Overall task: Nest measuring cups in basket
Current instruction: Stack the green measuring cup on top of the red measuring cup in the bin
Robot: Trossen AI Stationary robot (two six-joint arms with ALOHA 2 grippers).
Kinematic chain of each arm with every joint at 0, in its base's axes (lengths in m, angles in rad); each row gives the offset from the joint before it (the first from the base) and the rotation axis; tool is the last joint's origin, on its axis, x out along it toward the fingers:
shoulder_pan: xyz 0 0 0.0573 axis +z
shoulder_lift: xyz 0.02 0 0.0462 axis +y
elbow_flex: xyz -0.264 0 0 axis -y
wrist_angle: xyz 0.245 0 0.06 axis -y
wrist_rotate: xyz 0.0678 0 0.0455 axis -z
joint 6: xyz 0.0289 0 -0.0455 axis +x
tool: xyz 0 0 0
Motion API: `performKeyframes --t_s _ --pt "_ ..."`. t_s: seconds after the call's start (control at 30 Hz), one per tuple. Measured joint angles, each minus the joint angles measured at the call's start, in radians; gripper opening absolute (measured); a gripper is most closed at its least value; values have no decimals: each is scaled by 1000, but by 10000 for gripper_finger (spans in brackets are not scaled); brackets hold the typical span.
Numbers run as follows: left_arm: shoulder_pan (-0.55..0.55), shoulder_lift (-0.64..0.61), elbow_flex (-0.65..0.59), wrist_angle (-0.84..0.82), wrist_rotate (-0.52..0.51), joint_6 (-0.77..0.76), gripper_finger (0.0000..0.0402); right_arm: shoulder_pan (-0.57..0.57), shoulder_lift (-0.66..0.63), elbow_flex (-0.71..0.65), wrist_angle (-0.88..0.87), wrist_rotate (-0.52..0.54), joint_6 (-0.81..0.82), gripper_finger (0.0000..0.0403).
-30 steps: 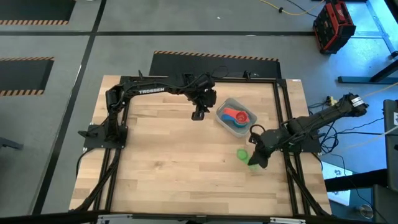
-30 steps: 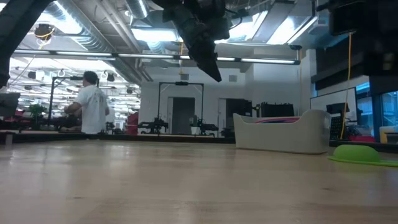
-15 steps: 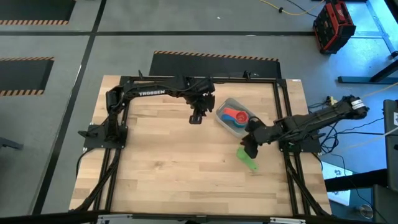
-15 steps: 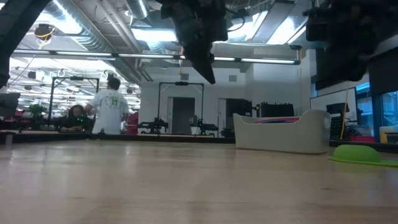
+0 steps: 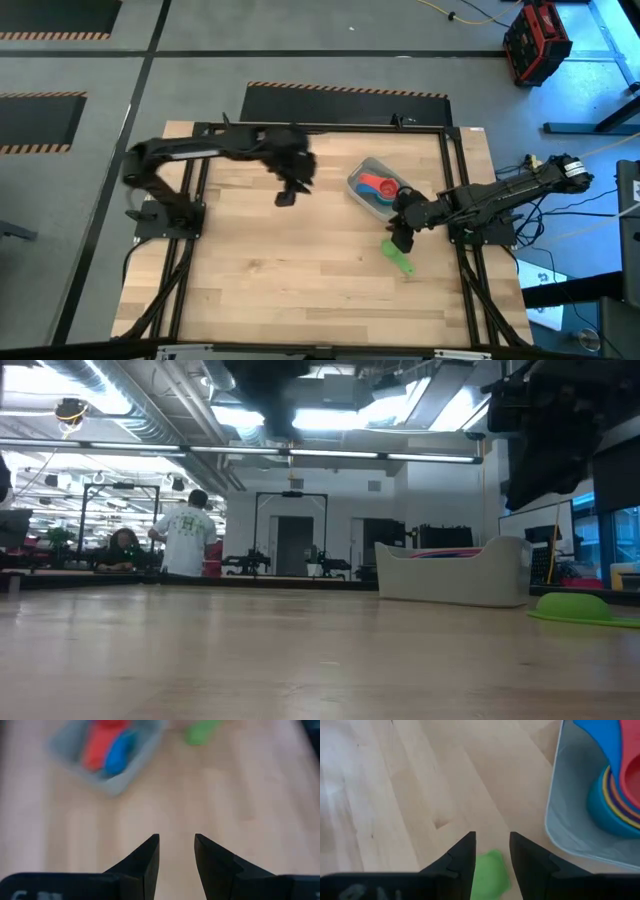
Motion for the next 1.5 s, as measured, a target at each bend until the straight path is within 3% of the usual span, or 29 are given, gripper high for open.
performKeyframes --t_s 0.1,0.3,0.53,0.77,1.5 --pt "0 -172 -207 154 -106 -92 117 0 0 0 3 -5 10 124" --pt "-1 -484 -569 393 -147 -244 117 0 0 0 41 -5 13 124" --pt "-1 -740 -818 523 -147 -353 117 0 -1 0 85 -4 7 124" --pt "-1 -844 -898 525 -147 -402 117 0 -1 0 85 1 8 124" --pt "0 -843 -901 522 -157 -394 117 0 -1 0 84 3 9 124"
